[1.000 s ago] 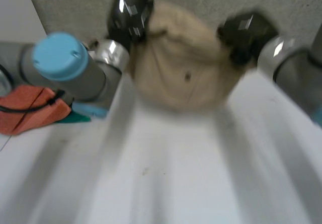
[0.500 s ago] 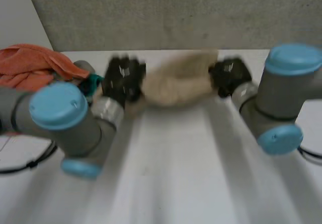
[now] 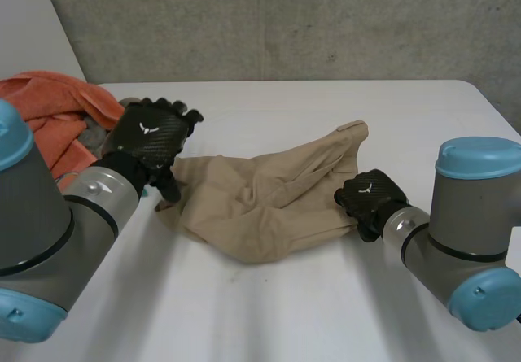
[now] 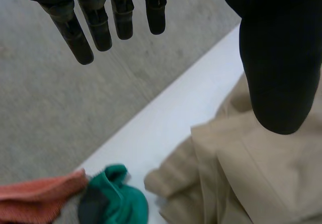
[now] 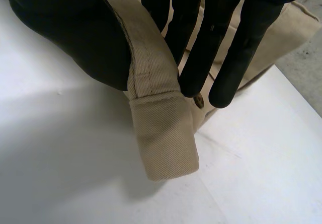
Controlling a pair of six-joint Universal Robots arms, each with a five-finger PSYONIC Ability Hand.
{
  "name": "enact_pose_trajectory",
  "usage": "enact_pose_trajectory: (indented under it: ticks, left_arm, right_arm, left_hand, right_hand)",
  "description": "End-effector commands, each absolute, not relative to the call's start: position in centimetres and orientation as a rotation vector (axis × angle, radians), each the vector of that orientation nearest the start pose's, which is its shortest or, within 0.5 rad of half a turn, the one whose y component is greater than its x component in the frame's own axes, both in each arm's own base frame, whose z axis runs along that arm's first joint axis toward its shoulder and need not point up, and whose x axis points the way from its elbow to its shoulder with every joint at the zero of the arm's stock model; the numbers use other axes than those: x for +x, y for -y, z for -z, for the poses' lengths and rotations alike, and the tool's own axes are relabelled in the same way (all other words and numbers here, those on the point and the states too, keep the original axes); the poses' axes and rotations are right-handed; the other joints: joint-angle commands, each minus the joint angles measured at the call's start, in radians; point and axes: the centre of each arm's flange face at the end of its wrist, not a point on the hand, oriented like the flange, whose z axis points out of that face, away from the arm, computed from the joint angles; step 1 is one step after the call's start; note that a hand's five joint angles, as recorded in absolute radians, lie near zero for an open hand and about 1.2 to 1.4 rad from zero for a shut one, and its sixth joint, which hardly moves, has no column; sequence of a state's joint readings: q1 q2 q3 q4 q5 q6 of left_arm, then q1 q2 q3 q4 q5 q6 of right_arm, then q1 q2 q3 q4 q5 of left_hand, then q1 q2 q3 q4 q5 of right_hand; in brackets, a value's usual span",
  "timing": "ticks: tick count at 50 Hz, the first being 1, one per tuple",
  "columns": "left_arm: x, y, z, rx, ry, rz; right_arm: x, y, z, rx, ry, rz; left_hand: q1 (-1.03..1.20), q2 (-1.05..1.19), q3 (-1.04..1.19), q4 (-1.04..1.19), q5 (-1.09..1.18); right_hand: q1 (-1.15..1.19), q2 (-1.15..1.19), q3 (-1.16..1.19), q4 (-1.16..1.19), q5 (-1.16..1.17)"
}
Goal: Fold the laundry.
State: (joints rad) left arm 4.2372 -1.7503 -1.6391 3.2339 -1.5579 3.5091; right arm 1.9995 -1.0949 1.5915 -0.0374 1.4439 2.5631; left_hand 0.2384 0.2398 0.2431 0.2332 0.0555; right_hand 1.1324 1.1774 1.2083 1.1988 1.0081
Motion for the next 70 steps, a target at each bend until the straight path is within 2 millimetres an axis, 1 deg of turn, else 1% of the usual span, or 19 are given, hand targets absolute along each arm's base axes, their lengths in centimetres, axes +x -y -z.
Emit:
enact_pose_trajectory:
  ticks: [1, 10, 13, 21, 25, 27, 29, 34, 35, 38, 39, 44, 50, 57, 61, 64, 65, 69, 70]
  left_arm:
    - [-26.8, 23.6, -19.6, 1.102, -2.364, 1.92]
    - [-27.7, 24.4, -16.0, 1.197, -2.438, 1.848]
    - [-27.9, 24.1, -15.2, 1.217, -2.457, 1.821]
    - [-28.8, 22.7, -15.0, 1.264, -2.47, 1.826]
    - [-28.9, 22.4, -16.4, 1.254, -2.436, 1.876]
    - [-28.8, 22.2, -19.5, 1.218, -2.358, 1.993]
    - [-28.6, 22.0, -22.0, 1.189, -2.287, 2.092]
    - [-27.5, 20.3, -32.9, 1.039, -1.927, 2.496]
    - [-27.2, 19.9, -34.4, 1.014, -1.879, 2.538]
    - [-25.9, 18.3, -39.7, 0.924, -1.736, 2.655]
    - [-25.7, 18.0, -40.7, 0.909, -1.718, 2.668]
    - [-25.5, 17.9, -43.0, 0.913, -1.741, 2.648]
    - [-27.2, 21.1, -39.3, 0.988, -1.919, 2.485]
    - [-29.8, 26.8, -32.0, 1.06, -2.095, 2.291]
    - [-31.0, 30.7, -30.3, 1.003, -2.021, 2.363]
    - [-31.8, 32.6, -31.0, 0.942, -1.891, 2.492]
    - [-32.2, 33.6, -32.4, 0.879, -1.765, 2.607]
    - [-32.7, 34.7, -37.3, 0.686, -1.351, 2.893]
    - [-32.7, 34.8, -38.1, 0.641, -1.269, 2.938]
  right_arm:
    - [27.0, 24.9, -14.6, -1.358, -2.27, 1.613]
    - [26.8, 25.1, -14.5, -1.347, -2.282, 1.616]
    - [26.4, 25.5, -14.5, -1.319, -2.299, 1.619]
    - [26.5, 25.7, -14.8, -1.309, -2.296, 1.633]
    - [26.5, 26.0, -16.0, -1.304, -2.282, 1.679]
    - [26.6, 26.1, -17.9, -1.3, -2.242, 1.752]
    - [26.4, 25.9, -21.5, -1.28, -2.183, 1.86]
    - [26.1, 25.3, -30.1, -1.231, -2.024, 2.09]
    - [25.9, 25.1, -32.8, -1.224, -1.975, 2.155]
    - [25.6, 24.6, -36.6, -1.214, -1.91, 2.244]
    - [25.3, 24.5, -38.7, -1.207, -1.875, 2.293]
    - [25.0, 23.7, -43.1, -1.19, -1.789, 2.376]
    - [25.6, 25.7, -41.8, -1.212, -1.833, 2.319]
    - [27.2, 29.6, -34.9, -1.275, -2.023, 2.076]
    - [28.1, 32.0, -31.6, -1.263, -2.069, 2.025]
    - [29.0, 34.7, -31.2, -1.154, -2.005, 2.185]
    - [29.2, 35.3, -31.6, -1.11, -1.974, 2.248]
    - [29.5, 37.8, -35.9, -0.808, -1.693, 2.599]
    - [29.6, 38.2, -38.0, -0.694, -1.517, 2.716]
  left_hand:
    - [0.04, 0.038, 0.035, 0.045, 0.048]
    - [0.175, 0.173, 0.17, 0.18, 0.183]
    - [0.345, 0.343, 0.34, 0.35, 0.353]
    - [1.146, 1.144, 1.141, 1.151, 1.154]
    - [1.158, 1.156, 1.153, 1.163, 1.166]
    - [1.158, 1.156, 1.153, 1.163, 1.166]
    - [1.158, 1.156, 1.153, 1.163, 1.166]
    - [1.158, 1.156, 1.153, 1.163, 1.166]
    - [1.158, 1.156, 1.153, 1.163, 1.166]
    - [1.158, 1.156, 1.153, 1.163, 1.166]
    - [1.158, 1.156, 1.153, 1.163, 1.166]
    - [1.158, 1.156, 1.153, 1.163, 1.166]
    - [1.158, 1.156, 1.153, 1.163, 1.166]
    - [1.158, 1.156, 1.153, 1.163, 1.166]
    - [1.158, 1.156, 1.153, 1.163, 1.166]
    - [1.158, 1.156, 1.153, 1.163, 1.166]
    - [1.158, 1.156, 1.153, 1.163, 1.166]
    - [1.158, 1.156, 1.153, 1.163, 1.166]
    - [1.158, 1.156, 1.153, 1.163, 1.166]
  right_hand:
    - [0.264, 0.219, 0.188, 0.197, 0.214]
    - [0.264, 0.219, 0.188, 0.197, 0.214]
    - [0.264, 0.219, 0.188, 0.197, 0.214]
    - [0.264, 0.219, 0.188, 0.197, 0.214]
    - [0.264, 0.219, 0.188, 0.197, 0.214]
    - [0.264, 0.219, 0.188, 0.197, 0.214]
    - [0.264, 0.219, 0.188, 0.197, 0.214]
    - [0.264, 0.219, 0.188, 0.197, 0.214]
    - [0.264, 0.219, 0.188, 0.197, 0.214]
    - [0.264, 0.219, 0.188, 0.197, 0.214]
    - [0.264, 0.219, 0.188, 0.197, 0.214]
    - [0.264, 0.219, 0.188, 0.197, 0.214]
    - [0.264, 0.219, 0.188, 0.197, 0.214]
    - [0.264, 0.219, 0.188, 0.197, 0.214]
    - [0.264, 0.219, 0.188, 0.197, 0.214]
    - [0.264, 0.219, 0.188, 0.197, 0.214]
    - [0.264, 0.219, 0.188, 0.197, 0.214]
    - [0.264, 0.219, 0.188, 0.197, 0.214]
    - [0.264, 0.219, 0.188, 0.197, 0.214]
